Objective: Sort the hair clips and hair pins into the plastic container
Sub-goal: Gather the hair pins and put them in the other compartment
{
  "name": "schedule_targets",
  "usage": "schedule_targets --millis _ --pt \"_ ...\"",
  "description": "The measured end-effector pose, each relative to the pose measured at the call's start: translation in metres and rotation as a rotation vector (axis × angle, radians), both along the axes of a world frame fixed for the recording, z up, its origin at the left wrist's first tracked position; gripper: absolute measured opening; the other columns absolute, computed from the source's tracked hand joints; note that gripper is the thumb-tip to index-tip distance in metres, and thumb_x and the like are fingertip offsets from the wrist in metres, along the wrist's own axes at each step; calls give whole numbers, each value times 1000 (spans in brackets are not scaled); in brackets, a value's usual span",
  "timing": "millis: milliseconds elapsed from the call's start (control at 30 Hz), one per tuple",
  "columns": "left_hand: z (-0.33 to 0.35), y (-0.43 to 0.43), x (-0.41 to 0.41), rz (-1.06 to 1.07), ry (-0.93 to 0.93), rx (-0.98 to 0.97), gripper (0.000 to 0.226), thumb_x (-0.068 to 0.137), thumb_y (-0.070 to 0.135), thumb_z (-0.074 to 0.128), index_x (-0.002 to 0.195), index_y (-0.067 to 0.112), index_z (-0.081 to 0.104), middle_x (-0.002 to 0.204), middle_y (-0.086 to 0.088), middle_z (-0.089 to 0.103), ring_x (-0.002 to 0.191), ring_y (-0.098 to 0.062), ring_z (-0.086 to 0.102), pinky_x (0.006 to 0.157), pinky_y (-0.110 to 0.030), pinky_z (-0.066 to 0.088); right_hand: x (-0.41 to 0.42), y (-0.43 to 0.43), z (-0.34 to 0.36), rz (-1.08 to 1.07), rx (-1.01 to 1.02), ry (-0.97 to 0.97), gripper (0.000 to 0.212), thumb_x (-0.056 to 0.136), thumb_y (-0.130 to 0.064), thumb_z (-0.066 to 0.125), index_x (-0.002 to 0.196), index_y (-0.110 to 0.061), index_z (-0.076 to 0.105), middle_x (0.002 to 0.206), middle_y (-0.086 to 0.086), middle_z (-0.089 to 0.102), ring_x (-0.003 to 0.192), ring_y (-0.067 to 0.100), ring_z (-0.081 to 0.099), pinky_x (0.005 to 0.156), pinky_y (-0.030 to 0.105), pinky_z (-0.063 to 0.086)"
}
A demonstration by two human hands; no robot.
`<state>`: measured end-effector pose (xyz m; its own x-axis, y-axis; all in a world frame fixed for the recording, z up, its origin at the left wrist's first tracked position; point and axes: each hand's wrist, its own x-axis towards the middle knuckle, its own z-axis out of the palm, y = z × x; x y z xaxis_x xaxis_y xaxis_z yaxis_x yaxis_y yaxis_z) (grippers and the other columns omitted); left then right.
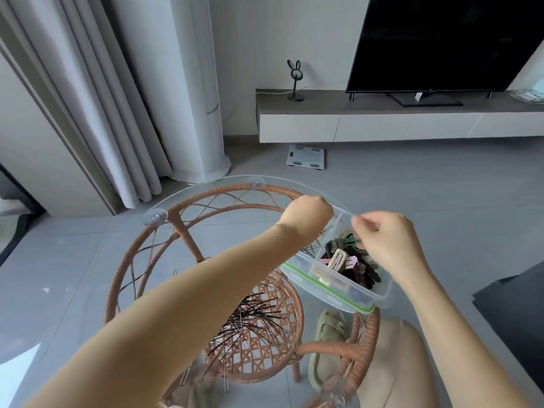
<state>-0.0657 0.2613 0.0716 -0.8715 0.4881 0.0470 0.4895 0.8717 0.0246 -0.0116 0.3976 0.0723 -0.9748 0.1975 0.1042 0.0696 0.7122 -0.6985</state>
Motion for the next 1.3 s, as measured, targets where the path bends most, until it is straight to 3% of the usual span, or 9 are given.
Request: schedule_targets --millis 233,433,567,700,833,933,1100,1200,1300 --pt "-22 -5 -14 52 -317 -47 33 97 23 41 115 3 61 110 -8 64 96 -22 59 83 -28 45 12 -7 -10 73 25 23 32 91 -23 49 82 2 67 77 20 71 77 35 67 77 46 55" --pt "13 -36 4 75 -208 336 32 96 23 43 110 8 67 111 -8 69 95 -25 65 79 -27 49 53 -40 -3 215 45 136 27 93 -17 49 74 -5 65 68 11 69 65 24 65 63 37 53" --pt "9 -83 28 172 -100 472 30 95 23 45 109 12 68 113 -7 70 100 -25 65 86 -31 51 86 -81 -30 543 133 39 29 96 -18 43 116 -6 60 118 6 65 108 14 60 90 6 38" --pt "-22 -134 56 325 -43 478 32 96 26 42 119 15 63 129 -4 60 117 -24 58 96 -33 44 73 -103 -78 559 499 -98 47 100 -25 26 141 -2 28 149 16 32 140 27 25 117 33 16" --pt "-65 -179 79 424 -121 325 43 98 38 29 135 24 45 150 -5 35 142 -27 25 117 -47 19 70 -120 -107 500 654 -101 53 98 -19 30 145 -1 12 153 26 13 144 34 5 115 40 -8" --pt "-90 -193 89 480 -199 307 49 98 43 23 142 24 34 153 -2 25 145 -27 12 118 -51 6 77 -133 -106 497 630 -127 55 99 -17 31 146 -3 7 153 27 7 144 36 3 119 42 0" --pt "-107 -181 94 381 -222 427 67 89 56 7 142 24 33 152 7 27 146 -21 6 118 -40 -7 97 -140 -91 678 285 -56 46 100 -17 27 144 -6 25 151 12 31 141 22 27 112 20 11" --pt "-102 -167 101 262 -286 582 46 100 38 21 139 21 39 147 13 29 142 -8 7 116 -29 -2 92 -135 -82 599 173 61 37 98 -18 35 130 -7 50 118 11 66 103 20 64 92 24 49" --pt "-96 -170 112 296 -238 738 41 101 31 27 135 20 46 145 11 37 136 0 14 114 -24 5 65 -135 -80 434 143 201 29 95 -19 42 111 -7 63 101 9 72 88 21 67 79 35 55"
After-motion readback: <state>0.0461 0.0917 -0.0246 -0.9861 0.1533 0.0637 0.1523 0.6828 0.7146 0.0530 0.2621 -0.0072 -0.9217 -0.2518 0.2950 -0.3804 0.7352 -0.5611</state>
